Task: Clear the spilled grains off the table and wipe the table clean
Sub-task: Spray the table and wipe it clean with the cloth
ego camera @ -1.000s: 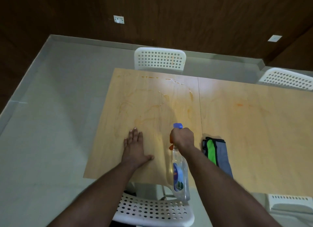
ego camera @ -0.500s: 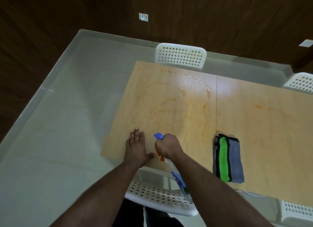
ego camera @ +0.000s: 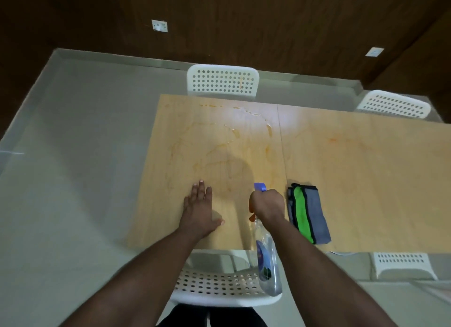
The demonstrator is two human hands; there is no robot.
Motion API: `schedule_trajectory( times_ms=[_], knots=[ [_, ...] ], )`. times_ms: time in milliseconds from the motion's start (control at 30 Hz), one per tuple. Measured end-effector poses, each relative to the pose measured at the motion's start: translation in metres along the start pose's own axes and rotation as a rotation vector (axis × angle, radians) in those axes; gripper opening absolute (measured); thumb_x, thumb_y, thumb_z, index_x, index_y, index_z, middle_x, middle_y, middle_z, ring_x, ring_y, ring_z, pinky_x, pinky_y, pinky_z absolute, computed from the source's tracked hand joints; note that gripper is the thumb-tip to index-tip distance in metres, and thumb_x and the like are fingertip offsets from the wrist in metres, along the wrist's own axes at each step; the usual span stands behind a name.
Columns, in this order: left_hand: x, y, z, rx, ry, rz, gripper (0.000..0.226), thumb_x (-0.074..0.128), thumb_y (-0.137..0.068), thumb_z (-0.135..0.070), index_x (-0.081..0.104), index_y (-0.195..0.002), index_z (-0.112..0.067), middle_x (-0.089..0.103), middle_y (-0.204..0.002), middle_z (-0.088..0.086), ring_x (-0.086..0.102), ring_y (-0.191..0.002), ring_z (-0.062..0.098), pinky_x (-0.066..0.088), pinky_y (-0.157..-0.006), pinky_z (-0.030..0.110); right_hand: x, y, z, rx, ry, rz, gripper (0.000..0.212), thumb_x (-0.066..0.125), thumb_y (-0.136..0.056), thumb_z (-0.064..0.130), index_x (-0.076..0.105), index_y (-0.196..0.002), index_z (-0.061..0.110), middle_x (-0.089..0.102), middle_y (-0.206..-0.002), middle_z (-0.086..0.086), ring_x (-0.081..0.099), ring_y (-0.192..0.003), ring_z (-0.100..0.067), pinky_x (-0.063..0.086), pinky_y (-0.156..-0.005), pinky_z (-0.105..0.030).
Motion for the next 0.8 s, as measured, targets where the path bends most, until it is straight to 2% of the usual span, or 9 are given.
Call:
schedule_trajectory(
  times_ms=[100,167,267,400,467,567,667,800],
  knots=[
    [0.002,-0.007,-0.012,0.046,-0.026,0.047,0.117,0.069,-0.089,-0.064,-0.001,-0.168,-0.015,-0.020,-0.174,0.012,-0.014,-0.162,0.031,0.010,-0.129,0.050,-0.013,-0.002,0.003,0.001,-0.077,0.000,0.014,0.055,-0.074,0.004,0.064,-0.083,-0.003,0.072,-0.059,-0.015,0.076,-0.059,-0.028,0.048,-0.056,-0.030],
    [0.004,-0.009,-0.015,0.046,-0.061,0.091,0.112,0.069,-0.089,-0.063,0.004,-0.168,-0.015,-0.015,-0.175,0.013,-0.010,-0.162,0.033,0.014,-0.129,0.051,-0.017,-0.002,0.010,-0.038,-0.139,0.008,0.007,0.055,-0.075,-0.001,0.061,-0.072,-0.001,0.069,-0.054,-0.012,0.076,-0.060,-0.032,0.050,-0.059,-0.033],
    [-0.002,-0.015,-0.026,0.025,-0.092,0.109,0.103,0.068,-0.092,-0.059,0.013,-0.167,-0.014,-0.010,-0.175,0.016,-0.004,-0.162,0.037,0.020,-0.128,0.050,-0.034,-0.005,0.022,-0.111,-0.255,0.032,0.014,0.053,-0.074,-0.004,0.059,-0.061,0.000,0.059,-0.049,-0.008,0.075,-0.059,-0.038,0.049,-0.064,-0.038],
    [-0.019,-0.026,-0.054,0.023,-0.091,0.059,0.097,0.067,-0.094,-0.056,0.018,-0.165,-0.014,-0.006,-0.175,0.016,0.003,-0.162,0.036,0.025,-0.127,0.049,-0.066,-0.015,0.037,-0.252,-0.408,0.034,0.017,0.054,-0.078,-0.001,0.066,-0.076,-0.013,0.064,-0.062,-0.018,0.073,-0.056,-0.035,0.059,-0.065,-0.047],
    [-0.025,-0.033,-0.076,0.017,-0.075,0.027,0.095,0.067,-0.094,-0.055,0.019,-0.165,-0.015,-0.004,-0.176,0.015,0.004,-0.162,0.035,0.026,-0.127,0.050,-0.089,-0.023,0.045,-0.353,-0.472,0.015,0.016,0.053,-0.081,-0.004,0.066,-0.079,-0.014,0.064,-0.069,-0.022,0.068,-0.054,-0.038,0.060,-0.062,-0.047],
    [-0.024,-0.040,-0.111,0.014,-0.046,0.018,0.092,0.068,-0.095,-0.054,0.020,-0.165,-0.017,-0.003,-0.176,0.013,0.005,-0.162,0.034,0.027,-0.127,0.049,-0.123,-0.034,0.051,-0.463,-0.546,-0.011,0.013,0.056,-0.072,-0.002,0.067,-0.079,-0.005,0.066,-0.076,-0.024,0.068,-0.059,-0.046,0.058,-0.056,-0.039],
    [-0.017,-0.047,-0.148,0.015,-0.026,0.010,0.092,0.068,-0.095,-0.054,0.020,-0.165,-0.018,-0.001,-0.176,0.011,0.006,-0.162,0.032,0.026,-0.128,0.048,-0.164,-0.046,0.053,-0.576,-0.638,-0.053,0.016,0.055,-0.069,0.001,0.068,-0.077,0.005,0.066,-0.073,-0.010,0.067,-0.055,-0.038,0.061,-0.059,-0.046],
    [-0.004,-0.057,-0.200,0.060,-0.019,0.004,0.090,0.064,-0.098,-0.054,0.019,-0.166,-0.017,-0.002,-0.176,0.012,0.005,-0.163,0.031,0.026,-0.127,0.046,-0.223,-0.065,0.043,-0.650,-0.720,-0.140,0.023,0.054,-0.075,-0.012,0.069,-0.083,0.005,0.062,-0.073,-0.012,0.064,-0.060,-0.034,0.063,-0.062,-0.045]
  ],
)
Point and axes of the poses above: each hand's wrist, its own y-axis away from the middle knuckle, its own x-axis out of the palm, z = x × y, the point moved 8 cm from there along -y, towards the middle knuckle
